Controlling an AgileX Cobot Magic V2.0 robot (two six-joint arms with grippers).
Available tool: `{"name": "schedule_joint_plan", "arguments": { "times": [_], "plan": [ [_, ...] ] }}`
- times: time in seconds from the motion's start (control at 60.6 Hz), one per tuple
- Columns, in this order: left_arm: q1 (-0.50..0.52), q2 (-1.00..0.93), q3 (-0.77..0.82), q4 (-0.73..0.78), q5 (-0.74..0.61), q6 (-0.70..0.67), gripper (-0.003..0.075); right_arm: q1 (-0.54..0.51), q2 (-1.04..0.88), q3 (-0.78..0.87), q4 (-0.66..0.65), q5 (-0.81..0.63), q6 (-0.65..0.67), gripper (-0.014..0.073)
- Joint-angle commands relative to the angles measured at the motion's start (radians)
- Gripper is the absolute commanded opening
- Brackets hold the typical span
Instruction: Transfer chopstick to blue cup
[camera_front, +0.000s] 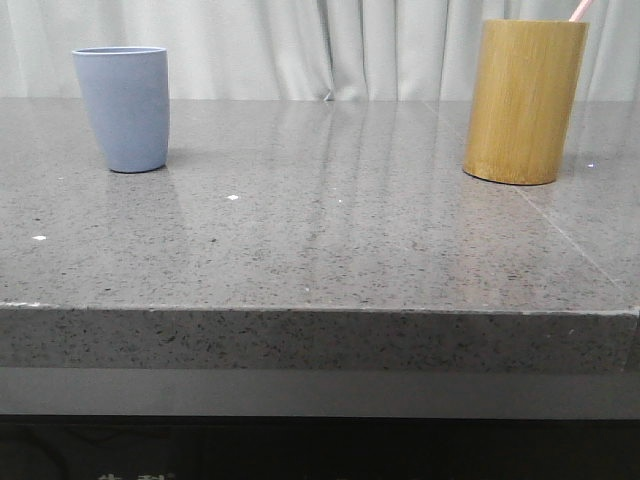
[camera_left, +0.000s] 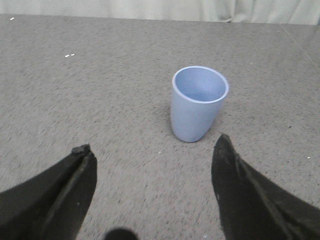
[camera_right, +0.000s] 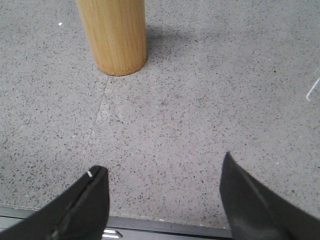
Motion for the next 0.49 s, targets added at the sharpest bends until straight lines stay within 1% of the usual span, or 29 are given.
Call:
{"name": "schedule_joint_plan", "arguments": {
  "times": [0.0, 0.148, 0.379, 0.478],
  "plan": [
    [-0.042, 0.063, -0.097, -0.010, -0.056, 0.023, 0.0492, 0.000, 0.010, -0.032, 0.009, -0.055, -0.014, 0.0500],
    [-0.089, 0.207, -0.238, -0.006, -0.020, 0.037, 0.0492, 0.000, 0.010, -0.032, 0.011, -0.055, -0.014, 0.0500],
    [-0.096, 0.485, -0.534, 0.002, 0.236, 0.037, 0.0492, 0.000, 0.010, -0.032, 0.012, -0.055, -0.014, 0.0500],
    [-0.096, 0.588, -0.641, 0.017, 0.302, 0.037, 0.0492, 0.000, 0.010, -0.032, 0.012, -0.055, -0.014, 0.0500]
  ]
}}
